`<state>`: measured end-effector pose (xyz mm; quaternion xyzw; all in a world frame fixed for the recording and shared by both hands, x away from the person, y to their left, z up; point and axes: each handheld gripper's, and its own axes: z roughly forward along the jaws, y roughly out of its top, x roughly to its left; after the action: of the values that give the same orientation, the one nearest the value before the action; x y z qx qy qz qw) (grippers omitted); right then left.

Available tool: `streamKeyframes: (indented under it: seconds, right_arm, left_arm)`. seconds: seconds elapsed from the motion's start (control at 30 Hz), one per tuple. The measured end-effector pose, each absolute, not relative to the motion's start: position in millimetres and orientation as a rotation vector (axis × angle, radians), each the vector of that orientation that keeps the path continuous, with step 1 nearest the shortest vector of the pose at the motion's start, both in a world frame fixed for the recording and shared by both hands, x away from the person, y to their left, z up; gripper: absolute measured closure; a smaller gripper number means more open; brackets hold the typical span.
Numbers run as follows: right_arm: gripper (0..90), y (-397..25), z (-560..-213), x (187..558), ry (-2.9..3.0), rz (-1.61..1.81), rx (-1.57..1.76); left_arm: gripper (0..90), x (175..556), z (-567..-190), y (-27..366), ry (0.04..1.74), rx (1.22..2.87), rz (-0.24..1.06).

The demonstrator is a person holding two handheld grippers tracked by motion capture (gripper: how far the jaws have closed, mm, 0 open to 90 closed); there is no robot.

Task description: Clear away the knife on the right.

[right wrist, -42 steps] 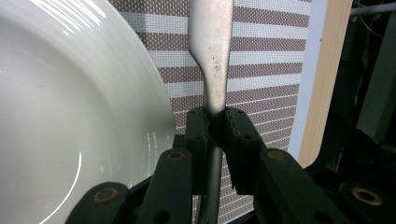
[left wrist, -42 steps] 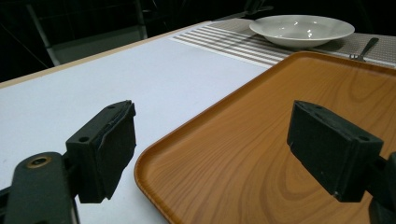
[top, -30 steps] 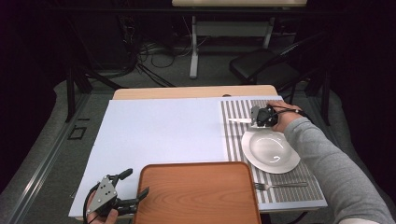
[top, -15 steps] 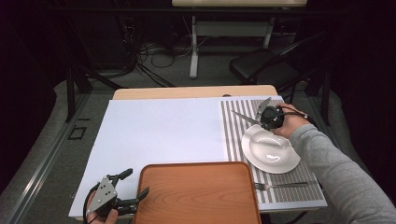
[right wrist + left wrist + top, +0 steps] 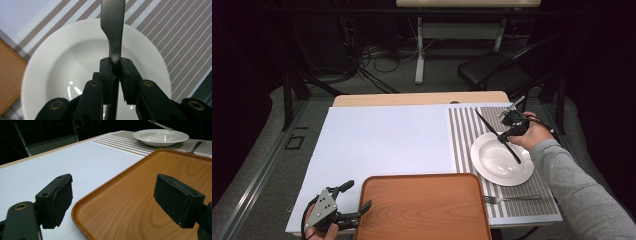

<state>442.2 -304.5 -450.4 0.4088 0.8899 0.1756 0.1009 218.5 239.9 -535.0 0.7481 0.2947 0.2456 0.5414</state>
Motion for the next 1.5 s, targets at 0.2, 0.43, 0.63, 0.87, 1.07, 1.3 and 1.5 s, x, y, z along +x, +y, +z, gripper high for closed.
streamKeyframes:
  seconds: [0.2,0.43,0.63,0.87,1.07,1.3,1.5]
  right_arm:
    - [80.3,-311,-451,435,2.593,0.581,1.469]
    - [80.2,-318,-450,421,2.588,0.680,1.604]
    - [80.2,-325,-453,401,2.576,0.736,1.617]
    - [80.2,-326,-459,370,2.567,0.725,1.602]
    - [80.2,-321,-459,343,2.557,0.747,1.570]
    - [80.3,-316,-454,315,2.527,0.783,1.535]
    - [80.3,-314,-458,297,2.511,0.843,1.529]
  left_arm:
    - [15.9,219,-535,240,0.700,1.773,0.581]
    - [16.0,219,-535,239,0.698,1.774,0.577]
    - [16.0,219,-535,239,0.695,1.778,0.577]
    - [15.9,219,-535,238,0.692,1.779,0.576]
    - [15.9,220,-535,238,0.690,1.778,0.575]
    - [16.0,220,-535,238,0.687,1.780,0.574]
    - [15.9,220,-535,237,0.684,1.782,0.574]
